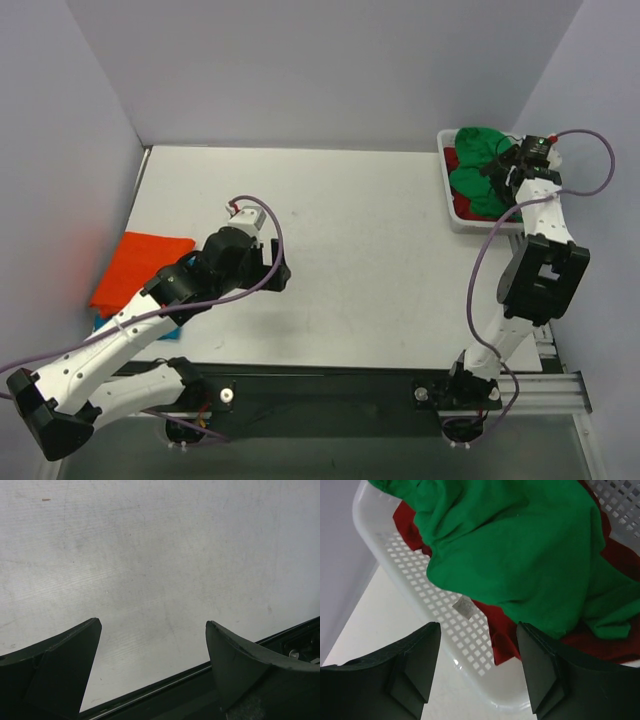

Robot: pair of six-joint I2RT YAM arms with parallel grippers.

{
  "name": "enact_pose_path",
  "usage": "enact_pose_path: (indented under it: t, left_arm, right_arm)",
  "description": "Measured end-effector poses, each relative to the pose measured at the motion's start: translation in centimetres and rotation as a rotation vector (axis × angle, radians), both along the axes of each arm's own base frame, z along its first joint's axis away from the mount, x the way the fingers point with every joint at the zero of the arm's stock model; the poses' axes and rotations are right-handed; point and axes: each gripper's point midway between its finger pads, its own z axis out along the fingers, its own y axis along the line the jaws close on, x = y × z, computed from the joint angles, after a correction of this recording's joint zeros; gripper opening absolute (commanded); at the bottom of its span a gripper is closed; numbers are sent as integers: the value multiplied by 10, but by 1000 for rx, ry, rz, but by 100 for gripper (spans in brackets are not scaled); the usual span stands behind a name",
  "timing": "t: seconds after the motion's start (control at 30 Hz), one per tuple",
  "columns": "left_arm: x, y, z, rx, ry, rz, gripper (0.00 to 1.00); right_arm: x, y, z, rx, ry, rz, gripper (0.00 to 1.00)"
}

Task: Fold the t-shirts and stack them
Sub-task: Grab crumpled tshirt from bin with the right arm

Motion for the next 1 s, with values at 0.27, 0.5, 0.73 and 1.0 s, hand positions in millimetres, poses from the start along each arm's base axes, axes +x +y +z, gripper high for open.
enact_pose_path:
  t: [0.27, 0.5, 0.73, 1.0]
  left_arm:
    - [6, 8, 4, 2, -5, 12, 97]
    - [10, 14, 3, 0, 6, 15, 97]
    - [12, 19, 3, -6, 11, 7, 97]
    - [12, 19, 5, -18, 15, 0, 97]
  right_arm:
    - [32, -22, -48, 57, 57, -70, 59]
    - [40, -25, -75, 73, 92, -81, 41]
    - [40, -27, -81, 47, 108, -63, 8]
    - [40, -19, -68, -66, 116, -30, 0]
